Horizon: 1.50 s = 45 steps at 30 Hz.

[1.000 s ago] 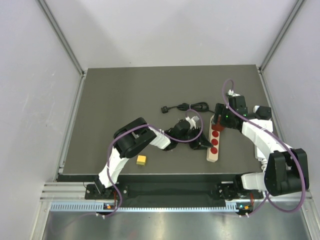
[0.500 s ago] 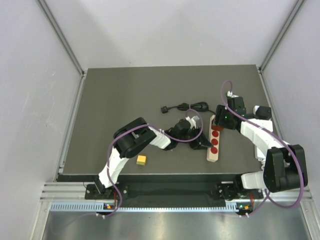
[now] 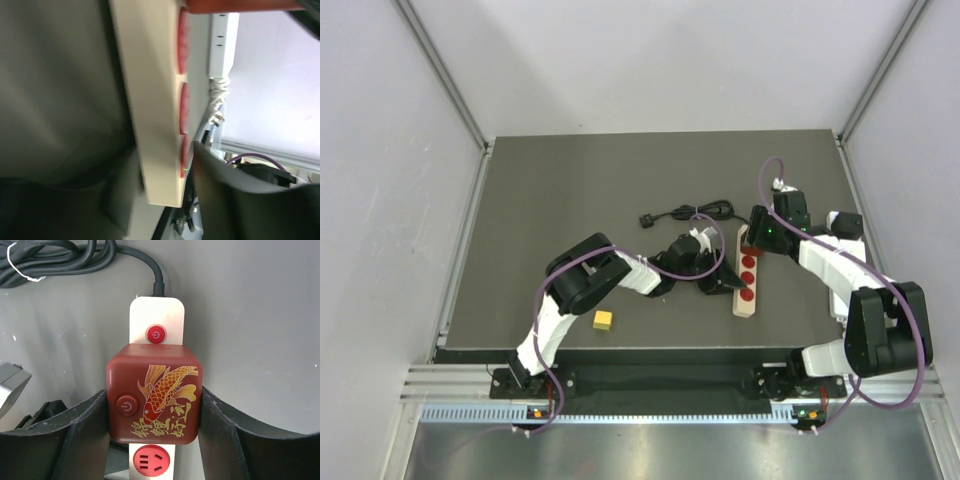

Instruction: Pull the plug off the socket

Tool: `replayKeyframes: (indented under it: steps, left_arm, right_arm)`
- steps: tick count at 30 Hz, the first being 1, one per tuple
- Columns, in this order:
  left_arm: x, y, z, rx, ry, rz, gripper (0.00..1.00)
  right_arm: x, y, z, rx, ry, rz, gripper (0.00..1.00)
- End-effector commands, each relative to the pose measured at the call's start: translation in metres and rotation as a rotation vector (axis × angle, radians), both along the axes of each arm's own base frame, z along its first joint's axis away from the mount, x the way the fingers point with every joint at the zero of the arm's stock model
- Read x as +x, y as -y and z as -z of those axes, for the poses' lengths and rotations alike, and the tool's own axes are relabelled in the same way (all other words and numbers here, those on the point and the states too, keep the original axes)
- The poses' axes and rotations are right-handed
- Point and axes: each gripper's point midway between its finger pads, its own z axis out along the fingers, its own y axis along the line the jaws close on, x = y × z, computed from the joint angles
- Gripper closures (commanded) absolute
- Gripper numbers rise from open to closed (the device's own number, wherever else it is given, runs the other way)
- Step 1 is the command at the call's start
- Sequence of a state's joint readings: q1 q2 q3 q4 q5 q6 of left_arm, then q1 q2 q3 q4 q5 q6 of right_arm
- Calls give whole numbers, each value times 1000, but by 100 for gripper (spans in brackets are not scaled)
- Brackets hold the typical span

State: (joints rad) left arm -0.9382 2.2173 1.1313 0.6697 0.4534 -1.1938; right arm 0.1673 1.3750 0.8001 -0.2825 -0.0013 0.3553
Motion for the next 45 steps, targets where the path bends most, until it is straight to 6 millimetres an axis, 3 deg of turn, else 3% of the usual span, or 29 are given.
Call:
replayKeyframes:
  steps: [1,9,23,27,28,30,31,33,39,43,45]
  left_arm:
    - [-17,-38,70,242,-69,18,43]
    - [6,-28,57,211,-46,2,37]
    - [37,-18,69,191,-68,-28,50]
    - [38,-18,75,197,-79,-30,62]
    - [37,-19,77,203,-84,-34,73]
    - [38,-20,80,201,-97,-40,85]
    - [37,-20,81,203,-101,-43,97]
    - [35,-22,83,215,-102,-50,100]
    - [23,-33,98,287,-95,-52,100]
    - [15,-41,105,303,-111,-57,100]
    - [14,-43,105,307,-111,-61,100]
  right_arm:
    - [-7,-6,12,11,-24,-28,100]
    - [-19,-13,9,60,-12,-54,100]
    - [-28,-25,6,141,-26,-67,100]
    - [-28,-26,7,147,-23,-68,100]
    - [-27,-27,7,148,-22,-69,100]
    - [-26,-23,11,125,-25,-56,100]
    - [-25,-21,13,113,-29,-49,100]
    - [-23,-16,17,73,-24,-35,100]
    - [-9,-17,13,55,15,-33,78]
    - [-2,-19,15,53,-7,-35,50]
    - [0,-20,14,52,-6,-41,50]
